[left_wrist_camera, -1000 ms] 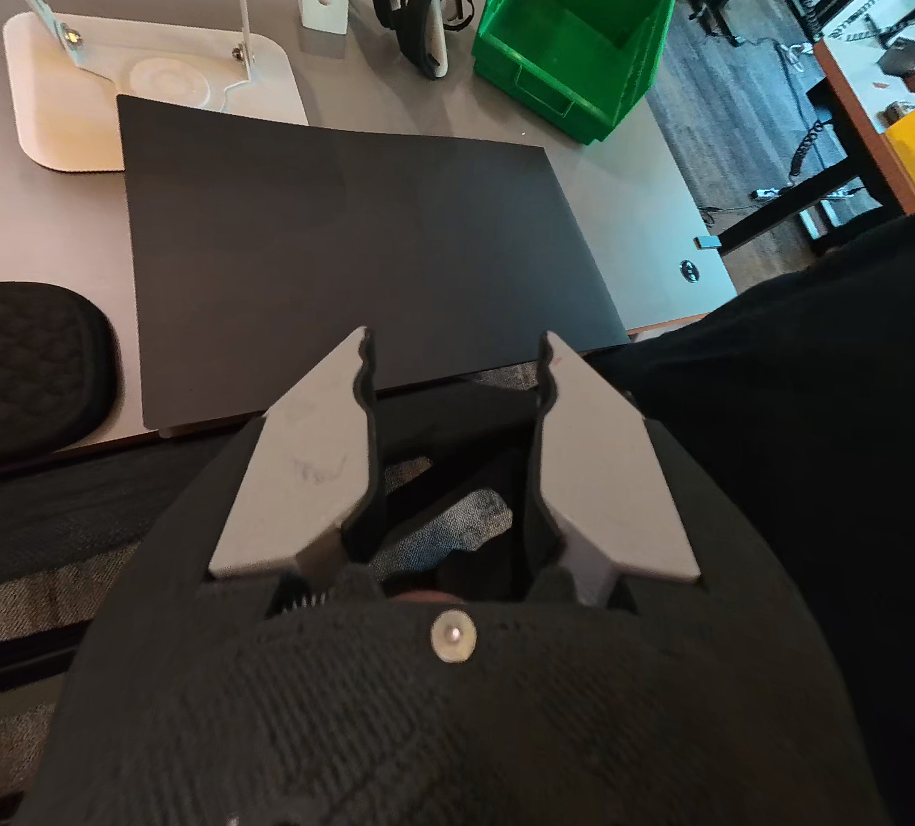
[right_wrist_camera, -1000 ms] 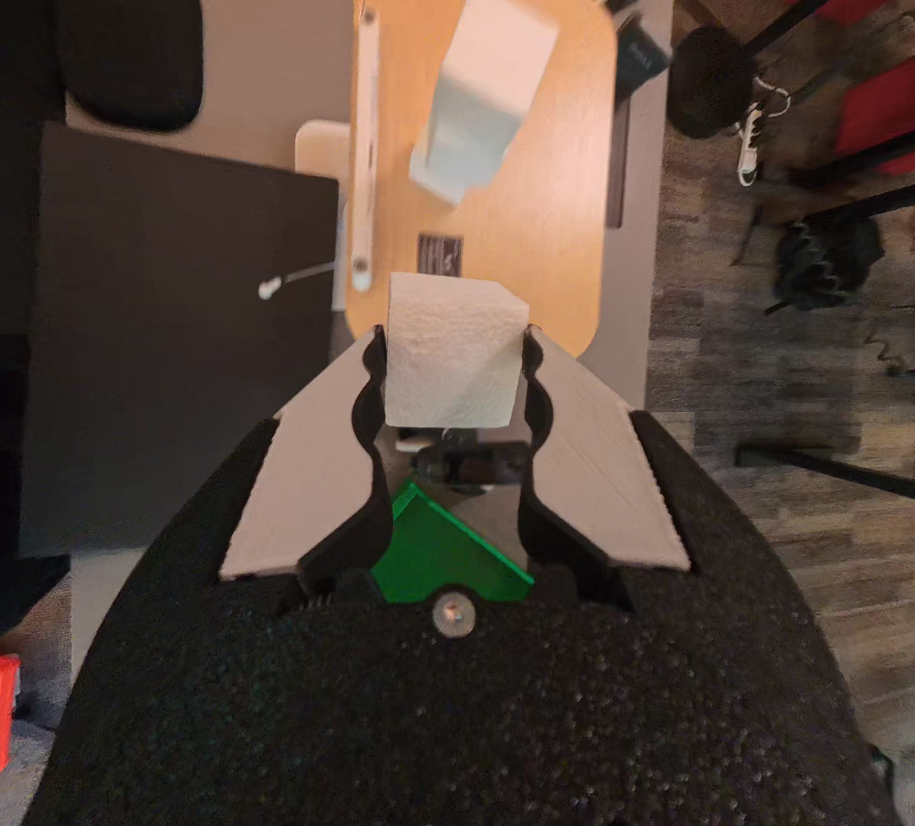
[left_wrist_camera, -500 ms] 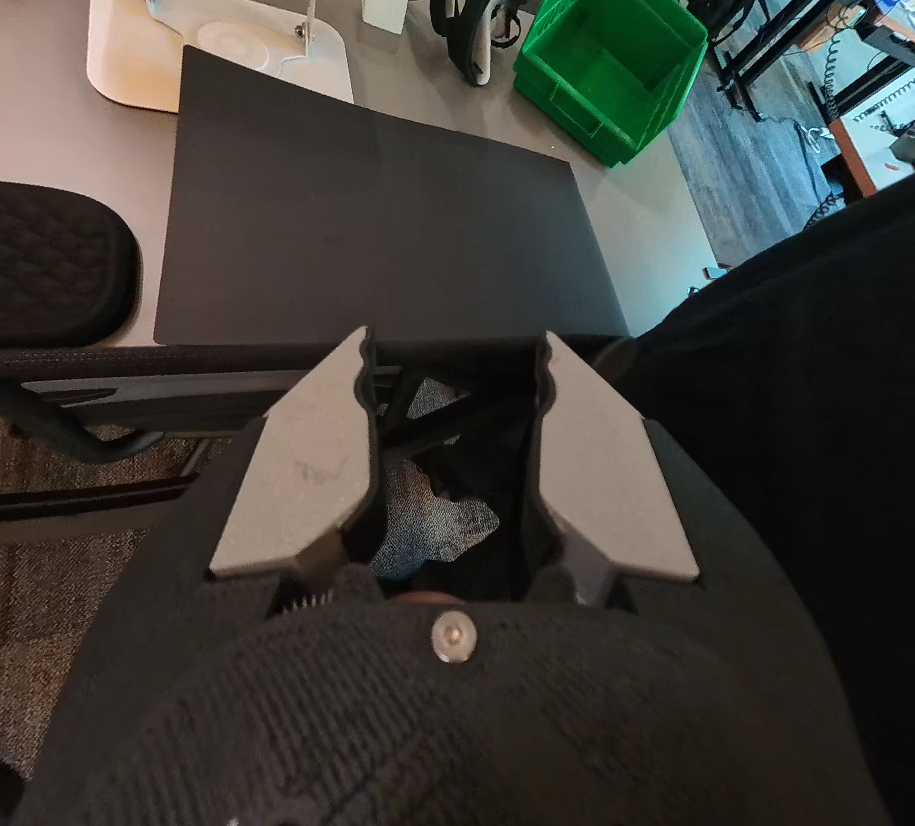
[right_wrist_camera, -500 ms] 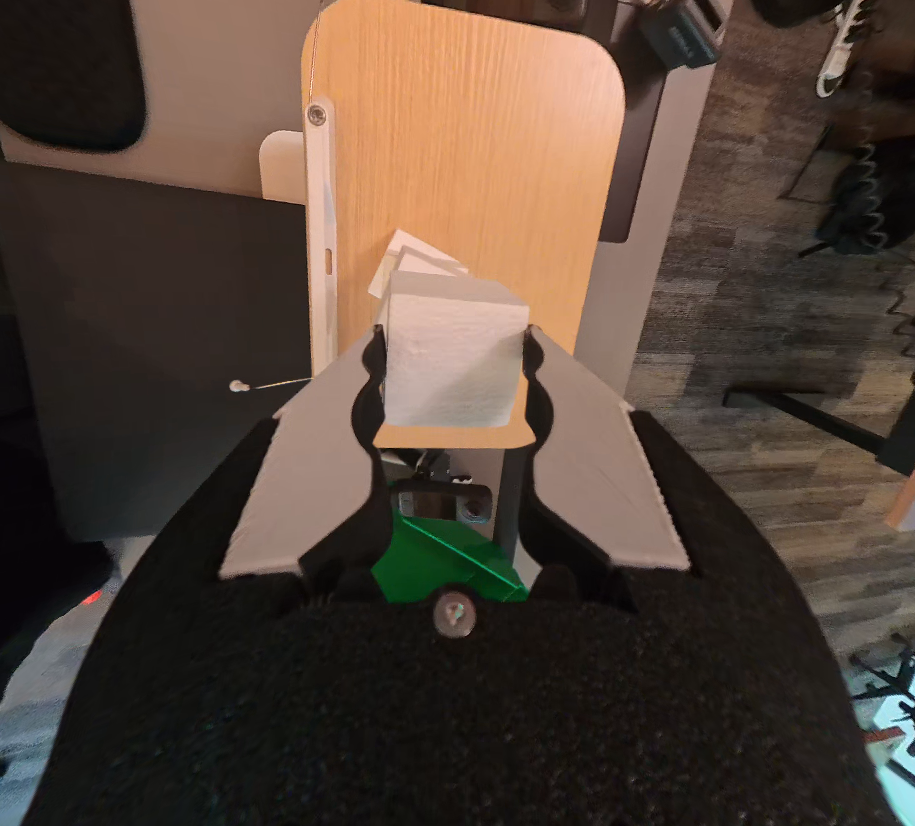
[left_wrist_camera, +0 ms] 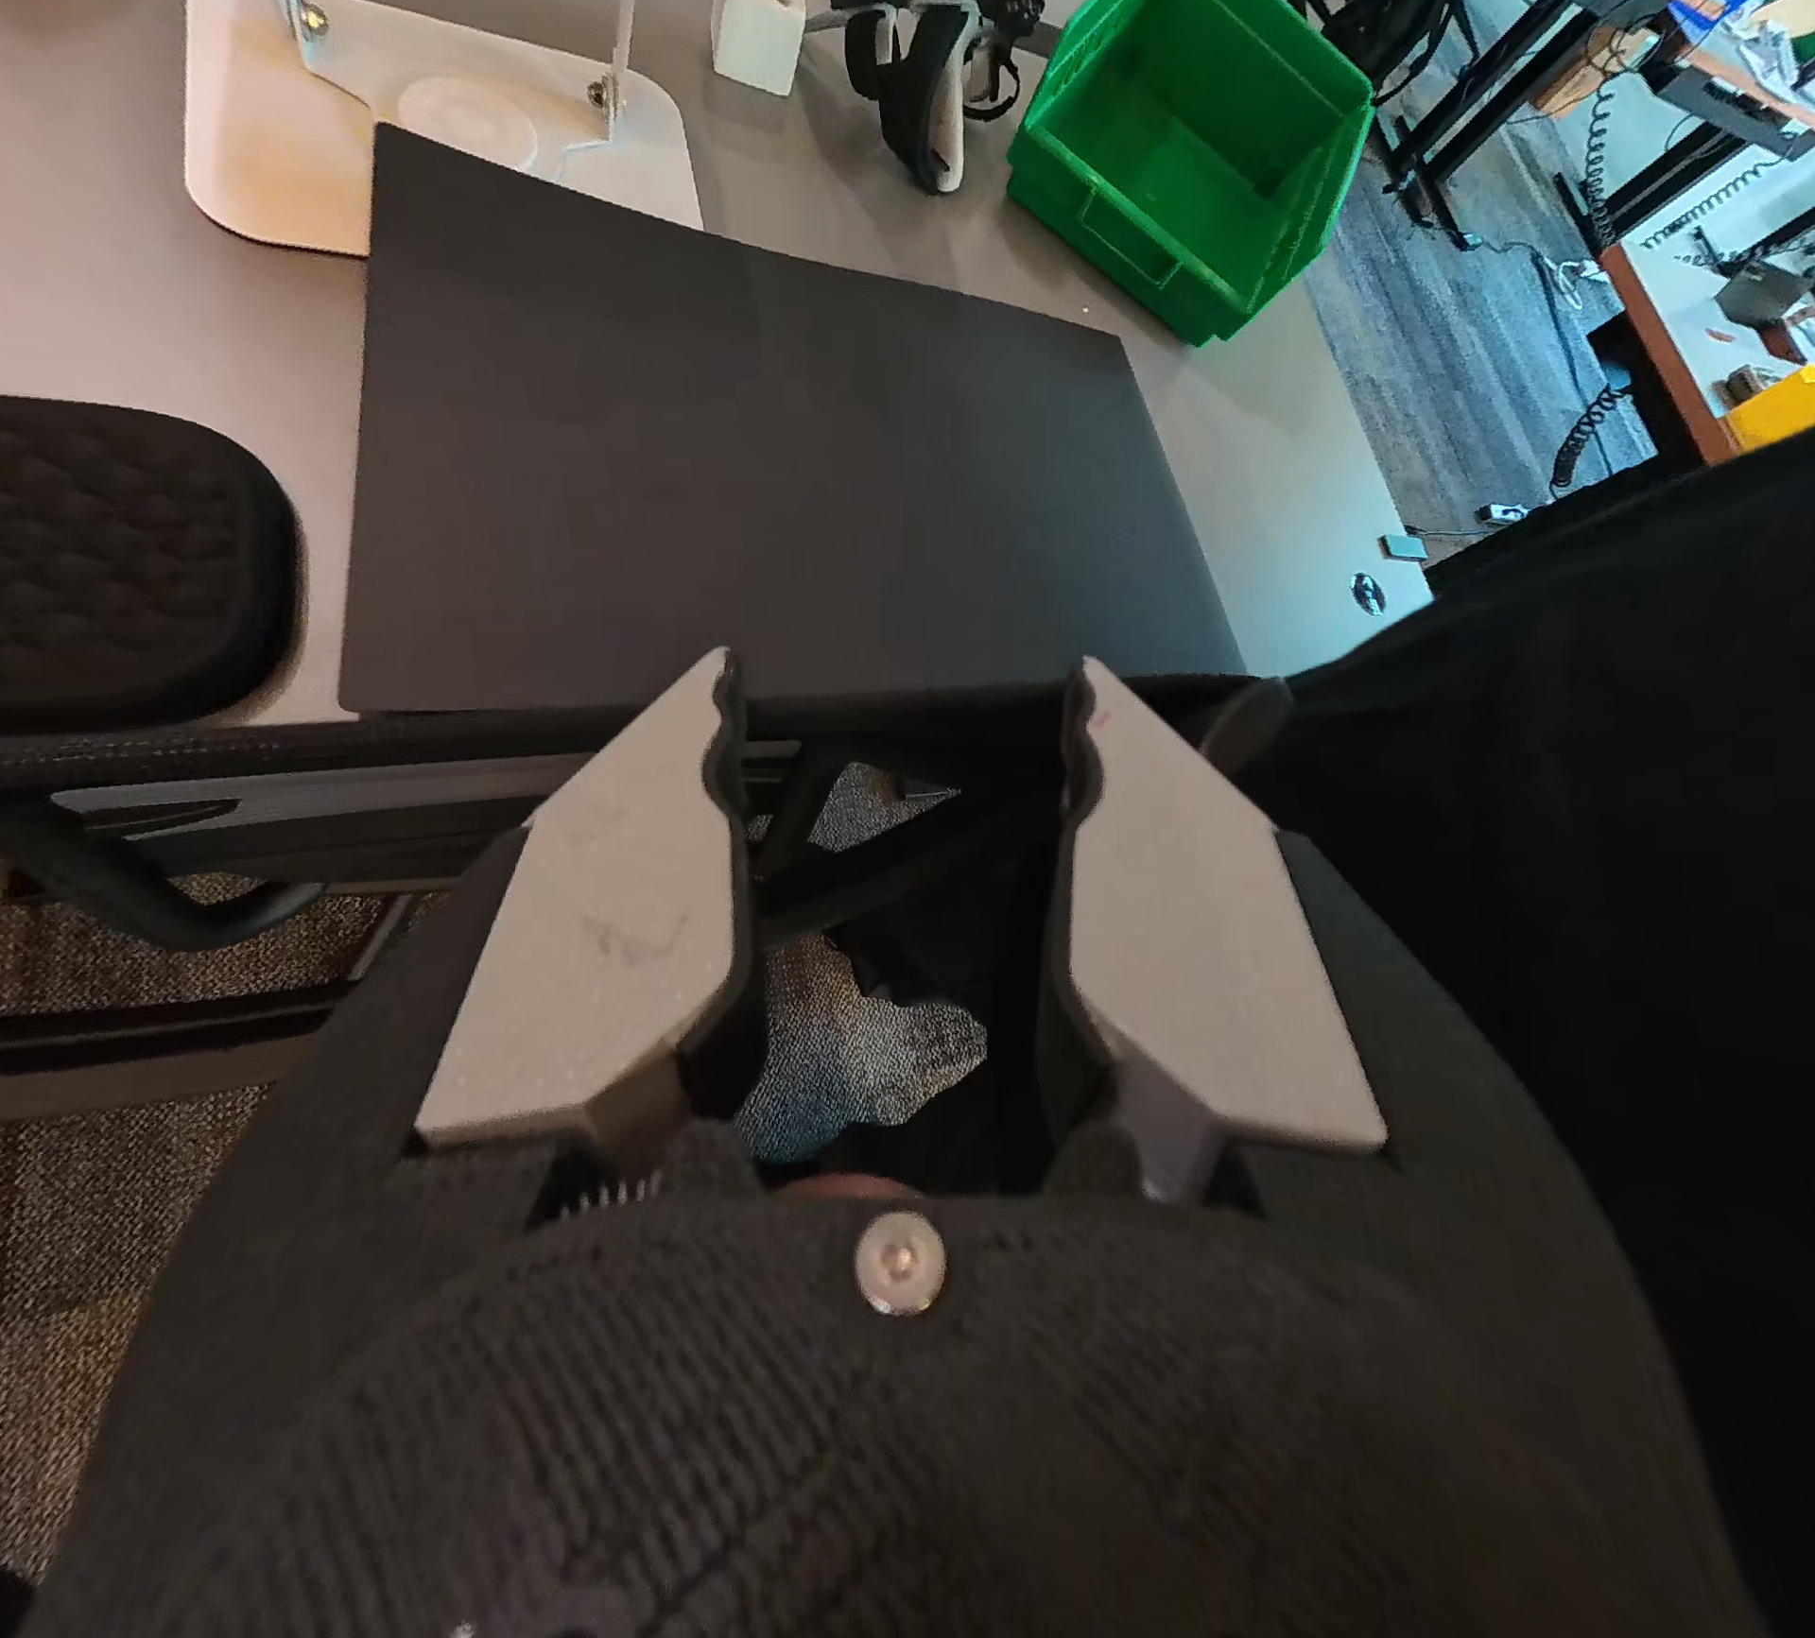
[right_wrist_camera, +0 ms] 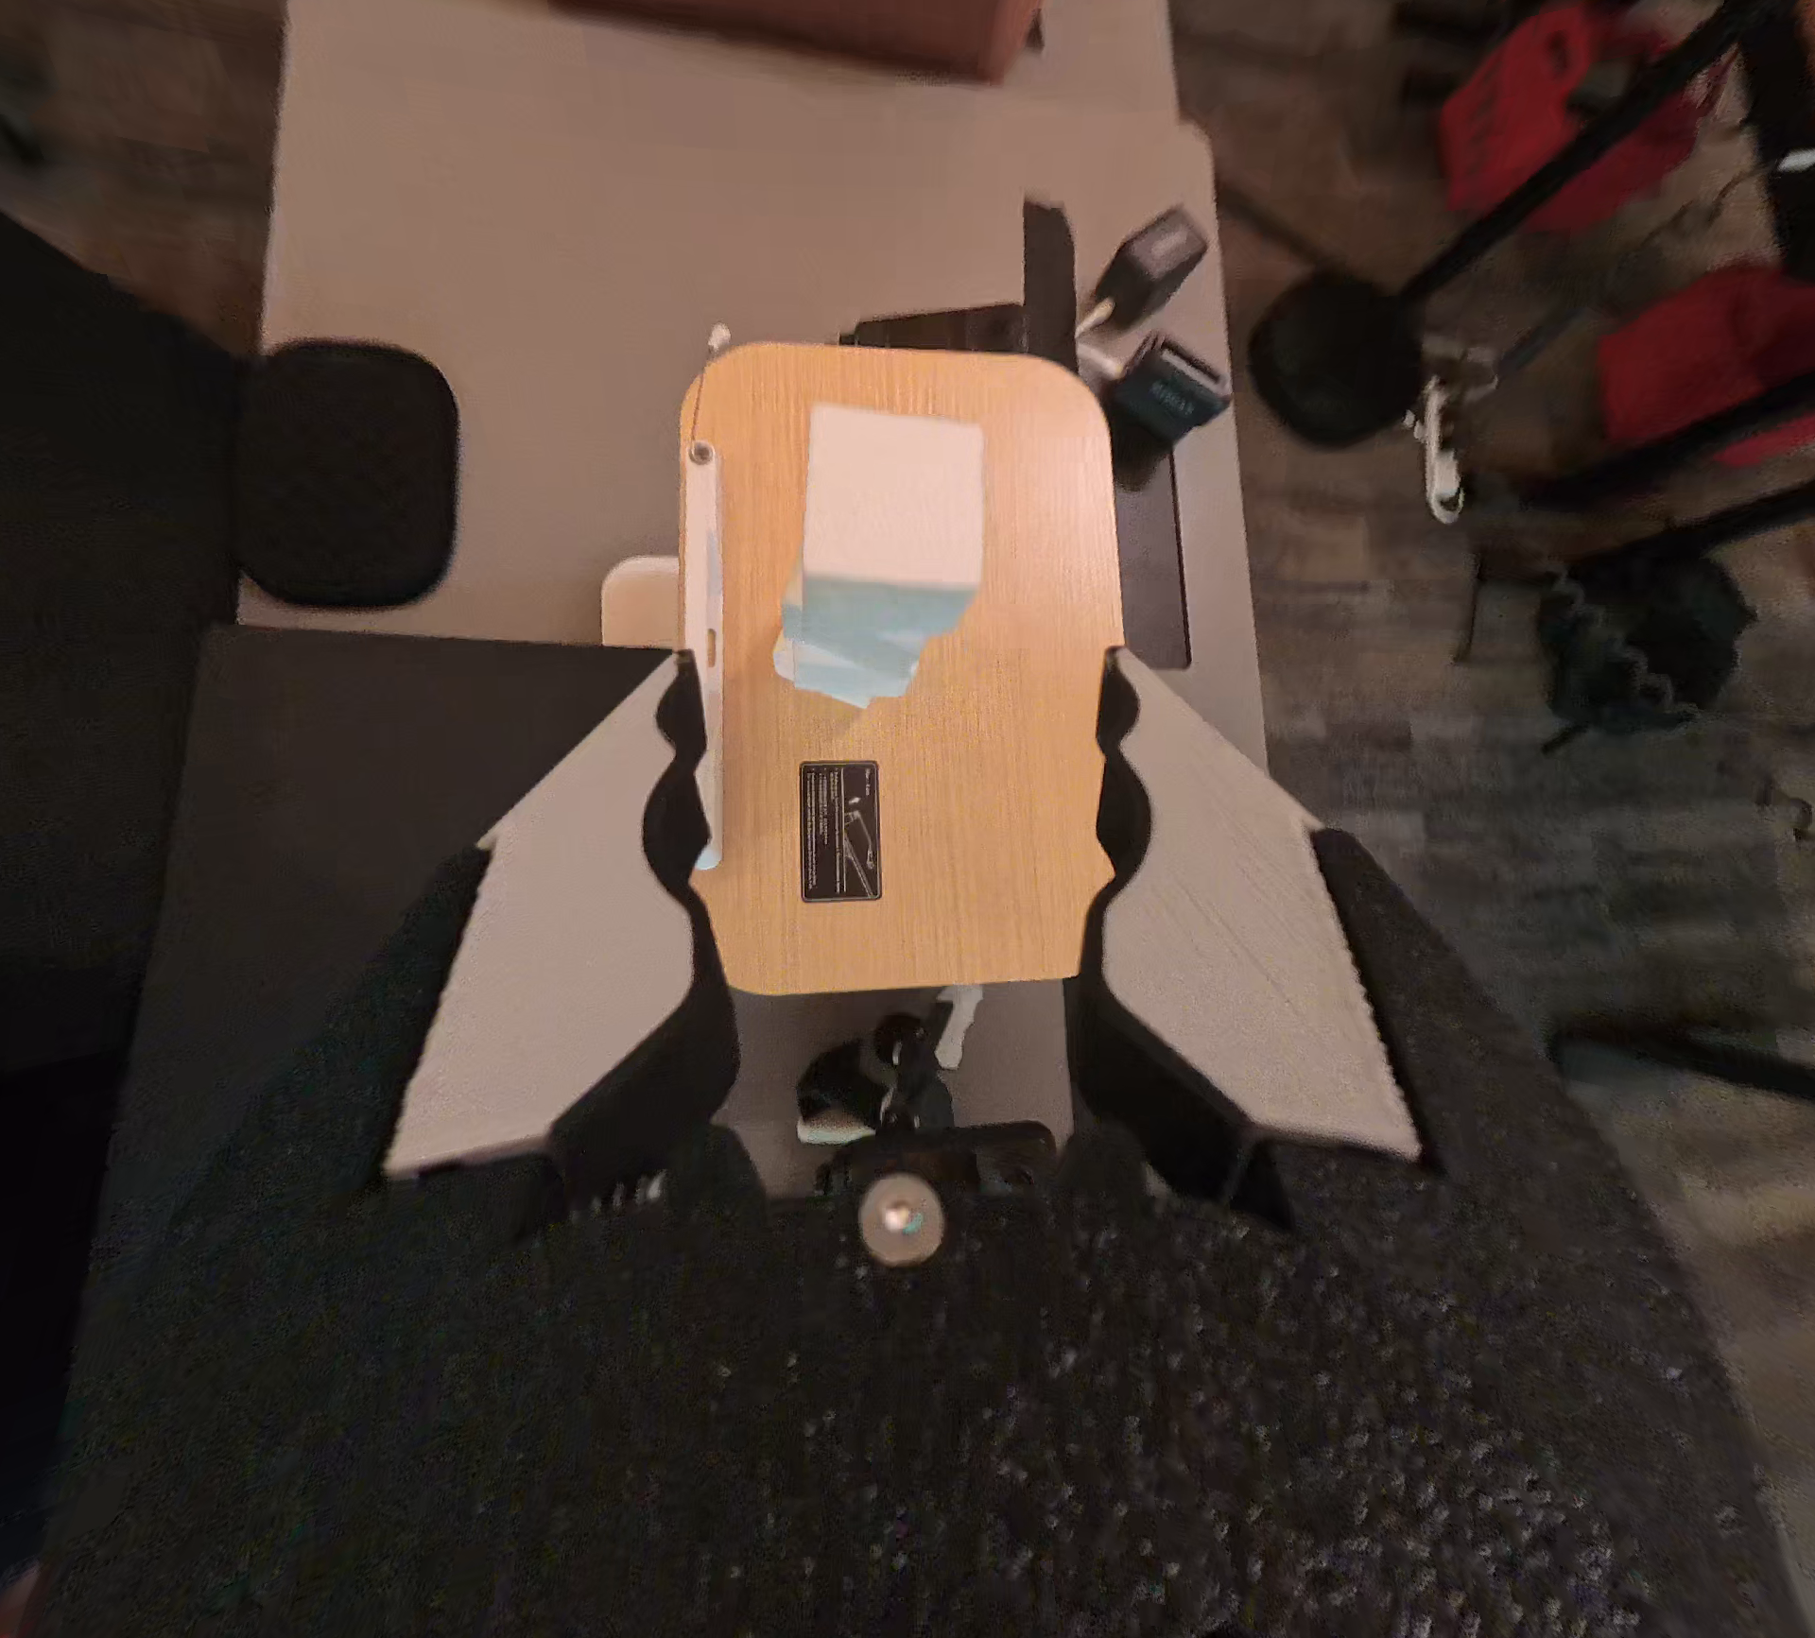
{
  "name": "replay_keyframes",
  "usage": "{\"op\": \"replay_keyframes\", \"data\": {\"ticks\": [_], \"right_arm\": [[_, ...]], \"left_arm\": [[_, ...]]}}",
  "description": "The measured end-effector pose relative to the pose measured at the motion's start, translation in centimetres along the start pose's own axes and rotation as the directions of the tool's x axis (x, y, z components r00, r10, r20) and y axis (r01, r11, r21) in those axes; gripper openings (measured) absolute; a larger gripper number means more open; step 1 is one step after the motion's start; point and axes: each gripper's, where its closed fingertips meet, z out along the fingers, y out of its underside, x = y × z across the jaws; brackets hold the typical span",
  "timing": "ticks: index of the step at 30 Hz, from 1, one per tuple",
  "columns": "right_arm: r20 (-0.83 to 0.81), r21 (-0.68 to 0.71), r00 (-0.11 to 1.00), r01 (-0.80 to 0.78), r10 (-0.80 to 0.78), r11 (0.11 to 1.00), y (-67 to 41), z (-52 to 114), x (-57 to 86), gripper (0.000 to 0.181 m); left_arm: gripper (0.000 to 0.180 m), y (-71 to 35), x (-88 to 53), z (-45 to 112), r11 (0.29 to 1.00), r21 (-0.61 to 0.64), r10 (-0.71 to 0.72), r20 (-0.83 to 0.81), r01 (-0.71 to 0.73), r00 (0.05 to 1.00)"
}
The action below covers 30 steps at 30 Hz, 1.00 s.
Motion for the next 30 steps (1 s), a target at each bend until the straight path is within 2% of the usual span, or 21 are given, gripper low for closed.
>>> {"op": "replay_keyframes", "data": {"ticks": [2,6,10,12,14,15,18,20,22,23,24,30], "right_arm": [[-0.021,0.077,0.999,-0.028,0.030,0.997,4.4,-1.7,0.6,0.077],[-0.056,0.073,0.979,-0.190,0.194,0.979,15.9,-0.9,1.3,0.076],[-0.025,-0.058,0.952,-0.306,0.305,0.950,25.4,4.3,-3.3,0.078],[0.015,-0.023,0.941,-0.338,0.338,0.941,27.4,6.6,-7.0,0.063],[0.121,0.001,0.934,-0.339,0.337,0.941,28.5,8.5,-11.3,0.036],[0.125,-0.026,0.940,-0.316,0.317,0.948,29.5,9.6,-12.5,0.034],[0.062,-0.140,0.968,-0.234,0.244,0.962,32.9,12.6,-12.4,0.034],[0.015,-0.192,0.967,-0.248,0.256,0.949,34.3,13.8,-10.6,0.034],[-0.082,-0.250,0.959,-0.284,0.272,0.926,35.6,14.3,-7.8,0.025],[-0.116,-0.267,0.954,-0.299,0.278,0.916,35.9,14.3,-6.7,0.003],[-0.133,-0.277,0.947,-0.317,0.291,0.907,36.1,14.4,-5.9,0.000],[-0.234,-0.362,0.929,-0.356,0.286,0.862,38.0,15.0,-1.0,0.000]], "left_arm": [[0.063,-0.2,-0.2,0.0,1.000,-0.001,-0.001,-0.003,0.001,1.000],[0.063,-0.8,-0.5,0.6,1.000,-0.023,0.011,-0.007,-0.011,1.000],[0.063,-1.9,-0.2,1.9,0.998,-0.050,0.033,-0.026,-0.034,0.999],[0.064,-2.8,0.4,2.8,0.997,-0.055,0.052,-0.037,-0.054,0.998],[0.064,-3.4,1.1,3.8,0.995,-0.070,0.072,-0.052,-0.076,0.996],[0.064,-3.5,1.3,4.3,0.993,-0.084,0.083,-0.058,-0.088,0.995],[0.064,-3.5,1.9,5.7,0.984,-0.133,0.107,-0.071,-0.116,0.992],[0.064,-3.6,2.3,6.4,0.981,-0.150,0.114,-0.078,-0.125,0.990],[0.064,-3.8,2.7,6.9,0.979,-0.158,0.117,-0.078,-0.128,0.990],[0.064,-3.9,2.8,7.1,0.979,-0.161,0.117,-0.078,-0.128,0.990],[0.064,-4.0,3.0,7.3,0.978,-0.163,0.116,-0.078,-0.127,0.990],[0.064,-3.7,3.4,8.0,0.974,-0.190,0.110,-0.079,-0.123,0.991]]}}
